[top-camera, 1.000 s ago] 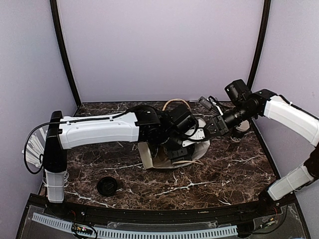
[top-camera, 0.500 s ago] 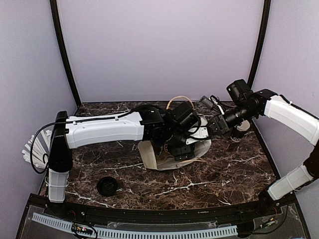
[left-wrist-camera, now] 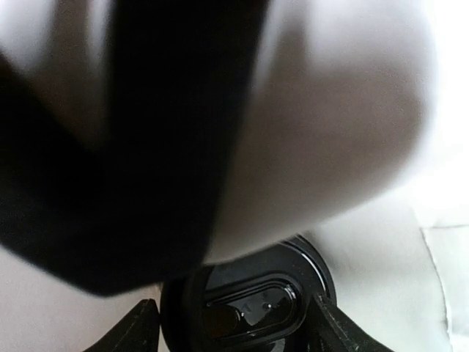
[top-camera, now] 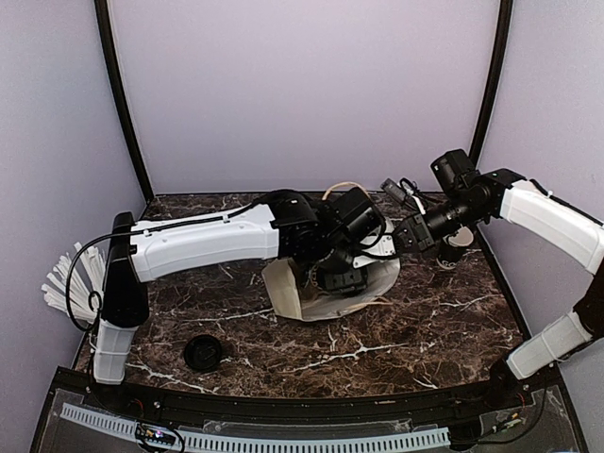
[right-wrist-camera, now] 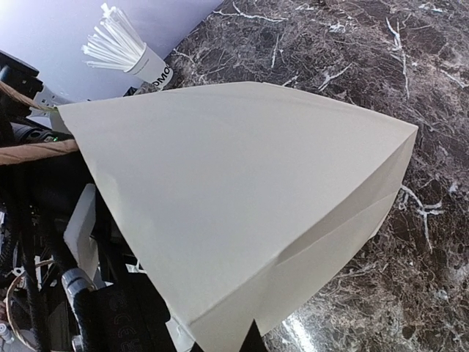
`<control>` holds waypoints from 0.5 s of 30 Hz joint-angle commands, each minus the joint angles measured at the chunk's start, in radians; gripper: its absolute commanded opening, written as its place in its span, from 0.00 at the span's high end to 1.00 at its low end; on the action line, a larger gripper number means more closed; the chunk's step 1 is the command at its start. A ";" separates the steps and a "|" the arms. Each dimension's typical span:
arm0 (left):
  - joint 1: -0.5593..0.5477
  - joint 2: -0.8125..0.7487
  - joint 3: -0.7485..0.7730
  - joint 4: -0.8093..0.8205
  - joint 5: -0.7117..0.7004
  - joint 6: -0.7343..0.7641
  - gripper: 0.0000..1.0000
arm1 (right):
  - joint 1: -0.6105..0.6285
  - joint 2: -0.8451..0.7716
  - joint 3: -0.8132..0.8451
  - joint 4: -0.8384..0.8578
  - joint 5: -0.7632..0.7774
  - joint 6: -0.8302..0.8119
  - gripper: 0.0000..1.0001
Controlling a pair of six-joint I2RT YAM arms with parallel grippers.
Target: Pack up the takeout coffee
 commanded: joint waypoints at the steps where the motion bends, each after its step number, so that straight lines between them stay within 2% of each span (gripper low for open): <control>1: 0.036 -0.005 0.066 -0.050 -0.054 -0.047 0.30 | 0.003 -0.010 0.020 0.020 -0.107 0.029 1.00; 15: 0.035 -0.205 0.089 0.032 0.090 -0.109 0.35 | -0.037 -0.002 0.031 0.030 -0.079 0.045 1.00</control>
